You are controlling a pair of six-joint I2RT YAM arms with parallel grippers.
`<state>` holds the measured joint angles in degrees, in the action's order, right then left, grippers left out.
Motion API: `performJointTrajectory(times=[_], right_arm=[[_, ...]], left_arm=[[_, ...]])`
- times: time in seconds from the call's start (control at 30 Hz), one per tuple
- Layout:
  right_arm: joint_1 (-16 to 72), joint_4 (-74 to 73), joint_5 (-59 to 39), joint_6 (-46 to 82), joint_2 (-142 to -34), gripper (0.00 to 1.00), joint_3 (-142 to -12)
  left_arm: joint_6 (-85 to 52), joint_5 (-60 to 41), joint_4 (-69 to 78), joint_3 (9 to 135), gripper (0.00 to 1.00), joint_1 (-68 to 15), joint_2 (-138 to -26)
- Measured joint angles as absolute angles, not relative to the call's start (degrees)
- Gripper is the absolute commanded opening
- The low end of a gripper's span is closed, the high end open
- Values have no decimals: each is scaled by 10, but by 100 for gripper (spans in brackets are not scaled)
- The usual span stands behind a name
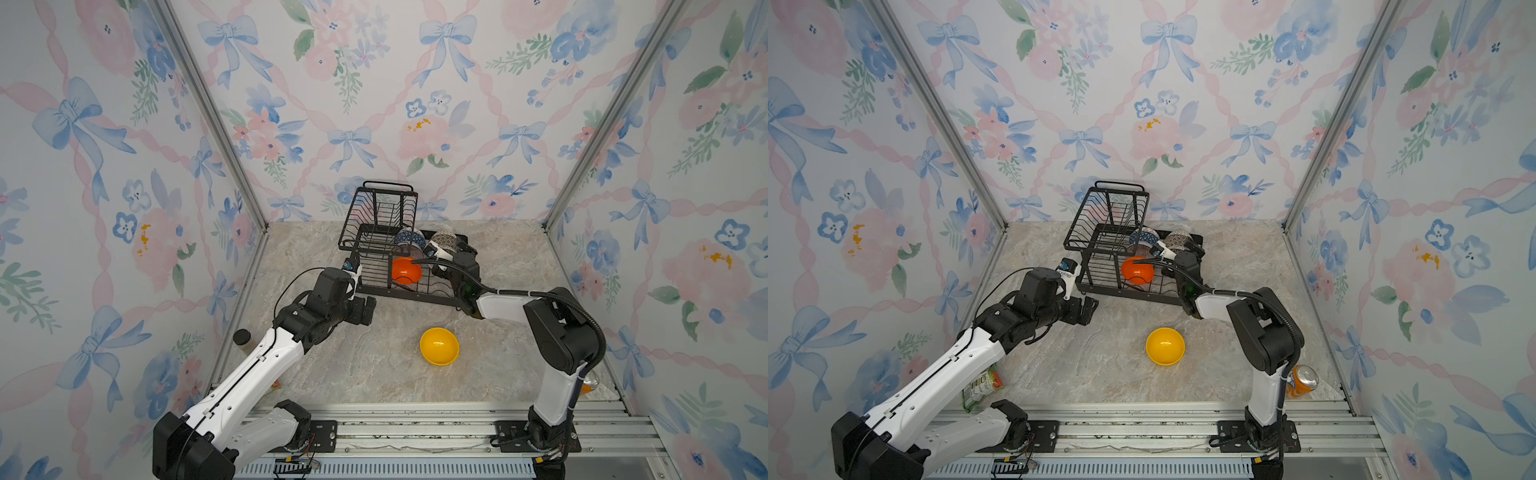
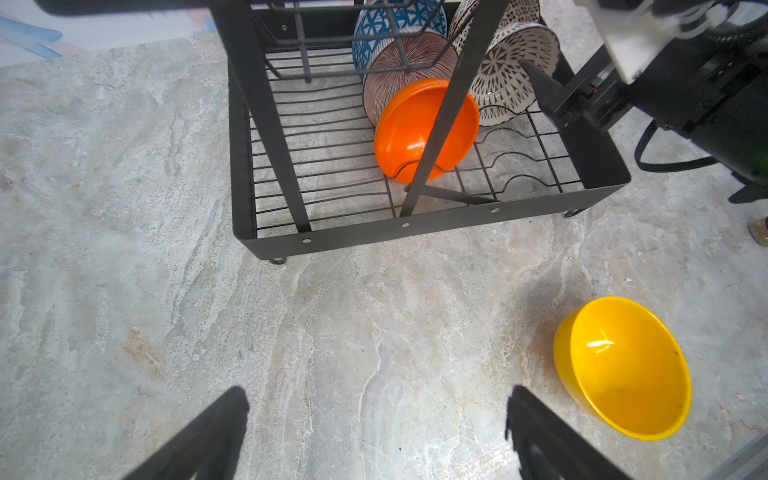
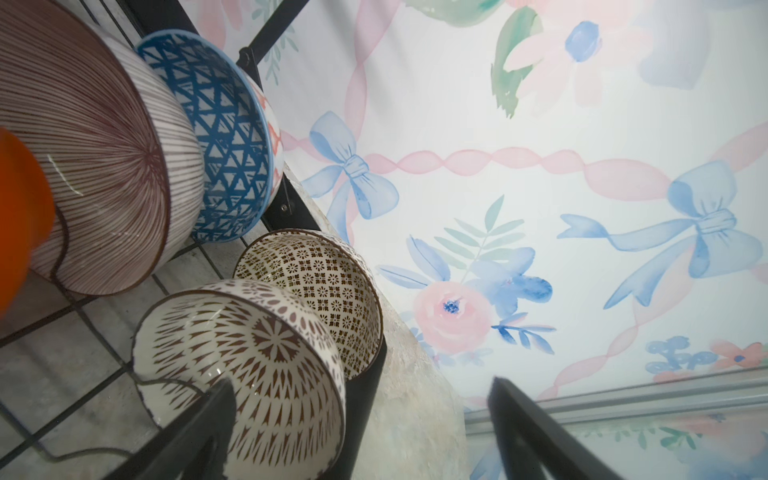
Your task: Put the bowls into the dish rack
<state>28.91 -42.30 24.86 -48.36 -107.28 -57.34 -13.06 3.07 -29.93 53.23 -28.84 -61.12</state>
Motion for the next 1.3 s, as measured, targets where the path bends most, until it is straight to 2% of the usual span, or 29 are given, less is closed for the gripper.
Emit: performJointTrajectory(times=[0.37, 0.67, 1.03, 1.3], right_arm=[[290, -325, 262, -436, -992, 97, -555], [290, -174, 259, -329, -919, 97, -557], [284, 0, 182, -158, -833, 97, -611], [255, 60, 97, -84, -812, 97, -612]], left_arm=[[-131, 31, -299, 526, 98, -288, -610], [-131, 30, -299, 515, 98, -288, -598], [-150, 16, -298, 495, 98, -297, -582], [-182, 22, -291, 472, 98, -356, -580]])
